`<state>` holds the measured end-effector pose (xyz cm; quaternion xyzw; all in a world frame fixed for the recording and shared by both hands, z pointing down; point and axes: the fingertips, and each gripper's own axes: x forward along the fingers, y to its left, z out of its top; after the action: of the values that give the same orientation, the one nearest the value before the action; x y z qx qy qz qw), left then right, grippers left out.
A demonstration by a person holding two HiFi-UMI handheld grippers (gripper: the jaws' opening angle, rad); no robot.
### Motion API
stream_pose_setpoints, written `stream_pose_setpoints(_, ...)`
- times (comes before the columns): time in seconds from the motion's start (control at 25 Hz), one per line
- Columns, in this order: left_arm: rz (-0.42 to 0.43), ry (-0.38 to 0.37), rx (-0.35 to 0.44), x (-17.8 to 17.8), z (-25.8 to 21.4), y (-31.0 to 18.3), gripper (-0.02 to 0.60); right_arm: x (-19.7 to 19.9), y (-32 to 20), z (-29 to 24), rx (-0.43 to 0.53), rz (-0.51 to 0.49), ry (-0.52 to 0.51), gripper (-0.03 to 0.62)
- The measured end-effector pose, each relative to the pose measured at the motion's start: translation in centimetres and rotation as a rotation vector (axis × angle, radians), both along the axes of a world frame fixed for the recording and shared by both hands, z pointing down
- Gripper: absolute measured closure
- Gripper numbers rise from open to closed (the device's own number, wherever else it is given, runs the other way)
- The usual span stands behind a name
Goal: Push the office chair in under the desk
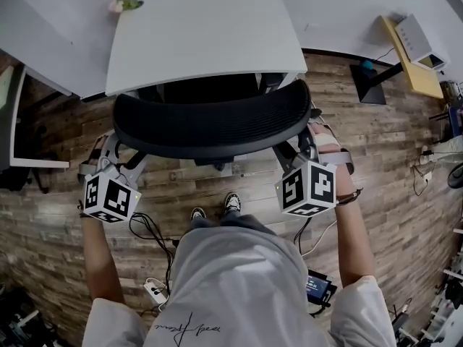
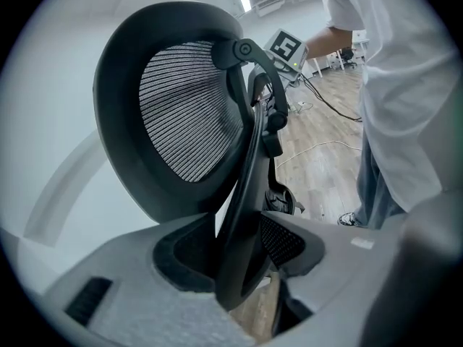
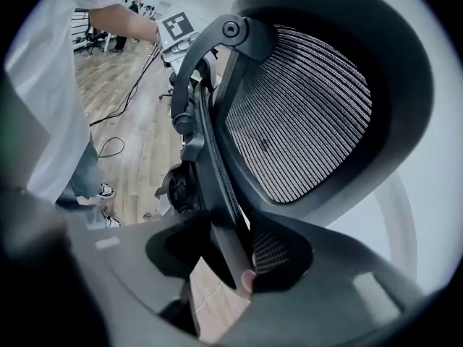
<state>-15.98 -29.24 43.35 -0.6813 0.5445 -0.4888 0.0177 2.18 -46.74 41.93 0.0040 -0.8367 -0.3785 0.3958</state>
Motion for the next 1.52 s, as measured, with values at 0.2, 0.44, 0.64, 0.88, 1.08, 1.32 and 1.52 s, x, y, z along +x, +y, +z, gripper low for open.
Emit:
stream_pose_setpoints(0.2, -0.009, 0.014, -0.035, -1.1, 0.3, -0.3, 0.382, -0.8, 0.0, 0.2, -0.013, -0.02, -0.019, 0.413)
stream_pose_setpoints(0.44, -0.016, 0.008, -0.029, -1.4, 0.2, -0.9, 0.38, -1.2, -0.7, 0.1, -0.008, -0.017, -0.019, 0.413)
stream_pose_setpoints(0.64, -0.021, 0.004, -0.014, -1.4, 0.0, -1.4, 0.379, -1.5, -1.4, 0.0, -0.009, -0.013, -0.021, 0.411)
stream_pose_setpoints(0.88, -0.041, 0.006, -0.002, -2.1, 0.1, -2.4, 0.377, -2.3, -2.6, 0.1, -0.013, 0.005, -0.023, 0.411)
stream_pose_setpoints(1.08, -0.041, 0.006, 0.008, -2.4, 0.2, -2.8, 0.373, -2.5, -2.9, 0.2, -0.024, 0.005, -0.024, 0.411)
stream_pose_setpoints(1.32, -0.04, -0.002, 0.019, -3.3, -0.1, -3.0, 0.367, -3.1, -2.8, -0.2, -0.022, 0.012, -0.041, 0.41)
stream_pose_setpoints(1.52, -0.035, -0.005, 0.022, -3.6, 0.1, -3.0, 0.365, -3.1, -2.4, 0.0, -0.024, 0.015, -0.059, 0.408)
